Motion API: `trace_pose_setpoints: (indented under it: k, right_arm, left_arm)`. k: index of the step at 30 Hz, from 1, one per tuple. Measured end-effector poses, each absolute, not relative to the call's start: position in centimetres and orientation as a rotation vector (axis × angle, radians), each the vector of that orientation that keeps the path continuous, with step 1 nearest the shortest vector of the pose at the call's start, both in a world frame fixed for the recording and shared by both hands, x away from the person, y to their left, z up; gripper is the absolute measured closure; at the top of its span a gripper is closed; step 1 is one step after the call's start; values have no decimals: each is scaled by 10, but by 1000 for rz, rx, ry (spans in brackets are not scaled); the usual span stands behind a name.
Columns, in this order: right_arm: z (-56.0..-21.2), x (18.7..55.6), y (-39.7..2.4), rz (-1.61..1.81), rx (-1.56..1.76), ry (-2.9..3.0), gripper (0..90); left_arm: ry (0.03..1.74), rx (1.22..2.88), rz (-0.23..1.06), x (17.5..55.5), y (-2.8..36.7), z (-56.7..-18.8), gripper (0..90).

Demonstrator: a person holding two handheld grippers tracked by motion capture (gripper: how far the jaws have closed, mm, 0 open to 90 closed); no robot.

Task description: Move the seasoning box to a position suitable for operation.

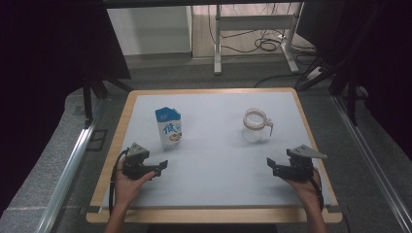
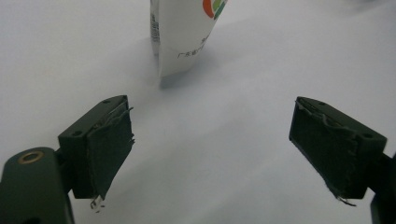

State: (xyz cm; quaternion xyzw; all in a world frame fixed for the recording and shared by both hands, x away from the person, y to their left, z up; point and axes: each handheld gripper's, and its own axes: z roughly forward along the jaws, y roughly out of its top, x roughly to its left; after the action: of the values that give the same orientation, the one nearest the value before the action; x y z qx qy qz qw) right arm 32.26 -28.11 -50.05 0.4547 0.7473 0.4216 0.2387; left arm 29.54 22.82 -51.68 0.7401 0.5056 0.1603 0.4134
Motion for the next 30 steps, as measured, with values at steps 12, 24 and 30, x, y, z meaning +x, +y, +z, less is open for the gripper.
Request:
trace_pose_setpoints:
  k: [12, 24, 30]
  right_arm:
    - [-482, 329, -278, 1171, 1205, 2061, 127]
    - [-442, 350, -272, 1141, 1111, 2148, 105]
    - [-431, 369, -264, 1102, 1072, 2191, 105]
  left_arm:
    - [1251, 1915, 384, 288, 220, -509, 95]
    - [1232, 1901, 399, 284, 222, -505, 87]
    - [1237, 1915, 385, 291, 218, -512, 92]
